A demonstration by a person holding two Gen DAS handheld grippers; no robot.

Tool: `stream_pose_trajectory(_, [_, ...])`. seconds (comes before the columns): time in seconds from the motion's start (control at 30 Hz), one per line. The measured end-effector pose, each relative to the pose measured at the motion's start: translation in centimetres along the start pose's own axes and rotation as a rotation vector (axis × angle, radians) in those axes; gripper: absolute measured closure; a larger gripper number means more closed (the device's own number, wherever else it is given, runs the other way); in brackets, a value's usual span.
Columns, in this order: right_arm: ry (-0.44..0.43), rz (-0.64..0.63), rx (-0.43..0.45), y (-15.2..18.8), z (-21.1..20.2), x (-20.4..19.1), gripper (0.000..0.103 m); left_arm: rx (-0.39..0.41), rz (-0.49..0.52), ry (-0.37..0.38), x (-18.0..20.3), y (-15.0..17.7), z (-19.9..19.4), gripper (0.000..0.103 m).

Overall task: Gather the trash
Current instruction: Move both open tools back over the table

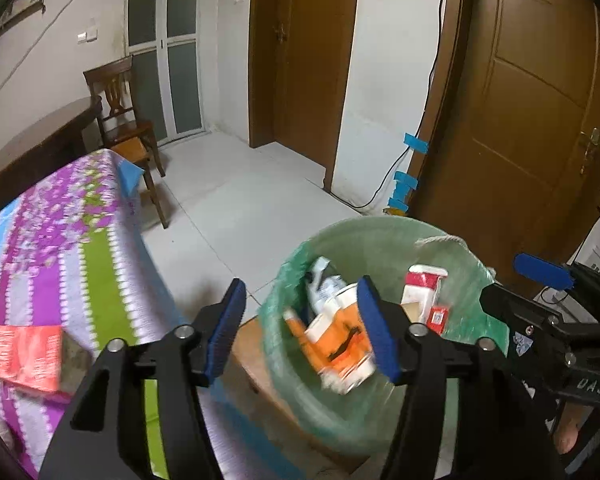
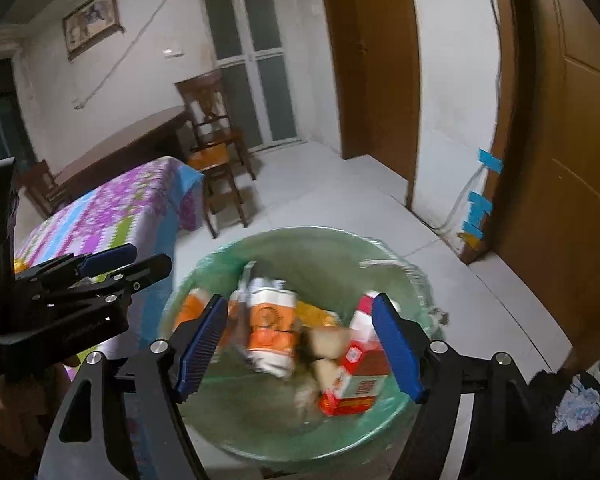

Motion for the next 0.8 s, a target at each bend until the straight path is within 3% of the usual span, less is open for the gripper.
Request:
stream_pose_trajectory(0.17, [-0.103, -0.074, 0.017, -0.4, -0.5, -5.6, 0.027, 0.035, -0.015, -0.027, -4.8, 0.6, -4.6, 0.038])
stream_pose_trajectory(0.43, [-0.325, -0.259, 0.016, -1.2, -0.3, -19.3, 0.027, 0.019, 0.003, -0.147, -14.9, 0.9, -9.7, 0.032])
stream_pose_trajectory(0.57, [-0.415, -0.358, -0.001, -1.2, 0.0, -26.0, 0.027, -0.028, -0.002, -0.192, -20.6, 0.3, -11.7, 0.031])
stream_pose_trajectory(0.7, [-0.486, -0.472, -0.021, -1.6, 0.2, -32.0, 0.027, -0.102, 0.056, -0.218, -25.3, -1.1, -13.0, 0.028])
stream_pose_trajectory(0.8, [-0.542, -0.550, -0.028, -2.0, 0.5, -35.4, 0.027, -0.189, 0.119, -0.191, -28.1, -2.3, -13.4, 0.025])
Point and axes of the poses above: each gripper's, at about its wrist camera, not at the fingertips, and z roughly the way its jaws point, x to its right, y to its underside, the point moved 6 cm from there along z, roughly the way its jaws point, and after that the axes turned 14 degrees about -z, right-handed, at the moved point
